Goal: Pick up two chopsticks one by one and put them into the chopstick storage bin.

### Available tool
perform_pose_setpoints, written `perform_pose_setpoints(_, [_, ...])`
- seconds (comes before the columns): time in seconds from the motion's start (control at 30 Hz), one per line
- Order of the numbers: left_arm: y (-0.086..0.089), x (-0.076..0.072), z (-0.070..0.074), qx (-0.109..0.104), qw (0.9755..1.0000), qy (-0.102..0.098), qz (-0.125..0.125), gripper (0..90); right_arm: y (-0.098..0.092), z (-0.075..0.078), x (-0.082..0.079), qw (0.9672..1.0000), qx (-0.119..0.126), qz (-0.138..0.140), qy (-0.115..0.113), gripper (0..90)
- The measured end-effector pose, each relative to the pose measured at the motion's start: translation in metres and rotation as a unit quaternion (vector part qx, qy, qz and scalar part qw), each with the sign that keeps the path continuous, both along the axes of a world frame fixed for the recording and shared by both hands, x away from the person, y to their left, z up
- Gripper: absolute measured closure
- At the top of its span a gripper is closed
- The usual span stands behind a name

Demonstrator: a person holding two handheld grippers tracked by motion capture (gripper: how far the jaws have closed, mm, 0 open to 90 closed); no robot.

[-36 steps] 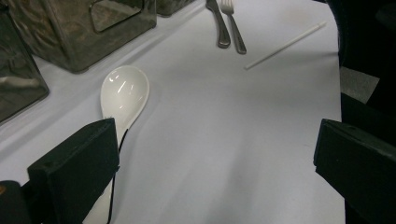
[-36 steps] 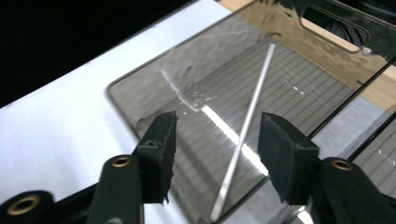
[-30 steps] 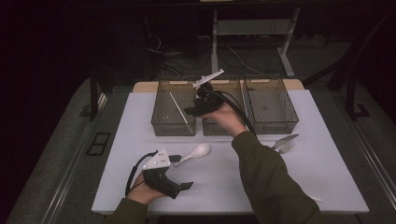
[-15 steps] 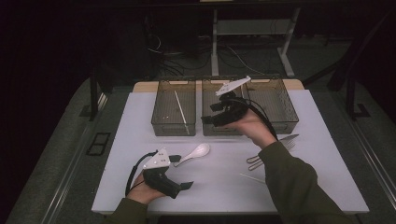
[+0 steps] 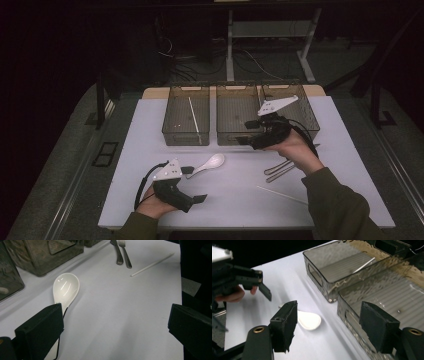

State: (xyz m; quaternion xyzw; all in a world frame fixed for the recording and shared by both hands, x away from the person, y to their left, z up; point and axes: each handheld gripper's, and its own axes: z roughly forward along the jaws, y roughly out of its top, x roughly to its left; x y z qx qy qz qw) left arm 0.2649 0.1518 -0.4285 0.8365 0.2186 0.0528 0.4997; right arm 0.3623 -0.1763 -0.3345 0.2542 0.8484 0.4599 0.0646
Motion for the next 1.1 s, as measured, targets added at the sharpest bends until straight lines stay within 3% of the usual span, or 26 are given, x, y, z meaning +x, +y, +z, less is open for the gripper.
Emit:
perform_pose_setpoints(0.57, [0.002,0.002,-0.003,-0.002,0.9999,0.007,0.007,0.0,-0.064,-0.032,-0.037,0.9995,0.022,-0.022,0.005,30.8])
perform_pose_setpoints(1.1, [0.003,-0.001,-0.002,0.003,0.9999,0.007,0.013,0.0,-0.115,-0.055,-0.083,0.9996,-0.006,-0.024,0.011,34.0])
